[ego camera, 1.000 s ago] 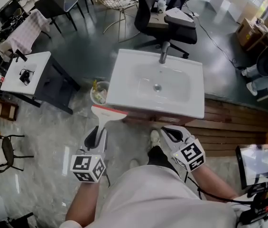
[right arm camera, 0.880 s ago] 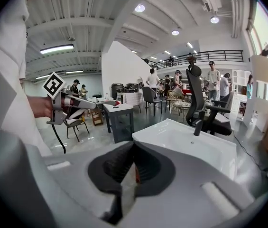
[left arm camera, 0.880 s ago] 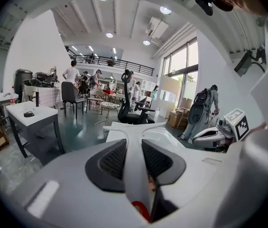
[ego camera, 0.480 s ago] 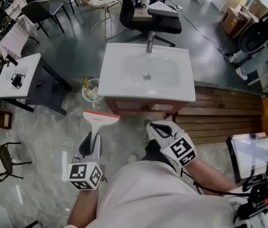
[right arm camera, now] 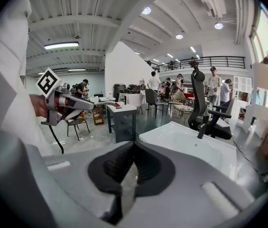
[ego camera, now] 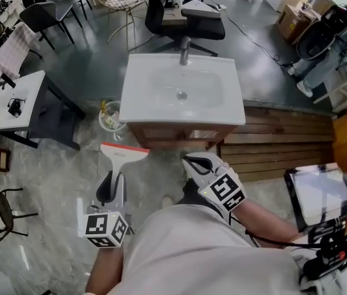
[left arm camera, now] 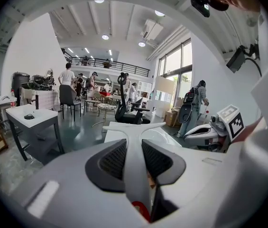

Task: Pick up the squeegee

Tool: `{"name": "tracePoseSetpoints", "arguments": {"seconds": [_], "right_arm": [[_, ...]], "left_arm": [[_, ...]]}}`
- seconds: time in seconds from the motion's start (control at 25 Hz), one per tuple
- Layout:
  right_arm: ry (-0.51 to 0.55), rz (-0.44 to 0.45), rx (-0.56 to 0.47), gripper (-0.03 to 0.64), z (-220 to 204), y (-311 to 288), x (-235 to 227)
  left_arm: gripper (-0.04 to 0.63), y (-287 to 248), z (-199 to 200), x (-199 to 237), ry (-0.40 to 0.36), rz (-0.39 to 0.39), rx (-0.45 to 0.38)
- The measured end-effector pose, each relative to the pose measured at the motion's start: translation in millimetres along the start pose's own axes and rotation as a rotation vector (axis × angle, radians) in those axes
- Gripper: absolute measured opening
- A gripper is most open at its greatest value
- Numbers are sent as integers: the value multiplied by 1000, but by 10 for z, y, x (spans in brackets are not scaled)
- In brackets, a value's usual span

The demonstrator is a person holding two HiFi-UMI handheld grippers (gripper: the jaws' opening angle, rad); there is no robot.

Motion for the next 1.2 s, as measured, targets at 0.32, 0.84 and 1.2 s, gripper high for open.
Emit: {"name": "tracePoseSetpoints", "arguments": {"seconds": [0.32, 0.84, 1.2], "right_arm": [[11, 3, -3, 2, 54, -22, 23], [27, -3, -11, 2, 36, 29, 21], [21, -17, -12, 2, -31, 103, -41]], "left_arm": [[107, -28, -7, -1, 5, -17, 0], [107, -66, -71, -26, 28, -23, 12], [107, -173, -95, -108, 26, -43, 21]]}}
Point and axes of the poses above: the fingertips, and each gripper's own axes: y backward along the fingers, x to its left, z out of its top, the point moved 8 cm from there along y, backward along the fingers, and after that the axes turned 15 degrees about -y, right-handed, at the moved point
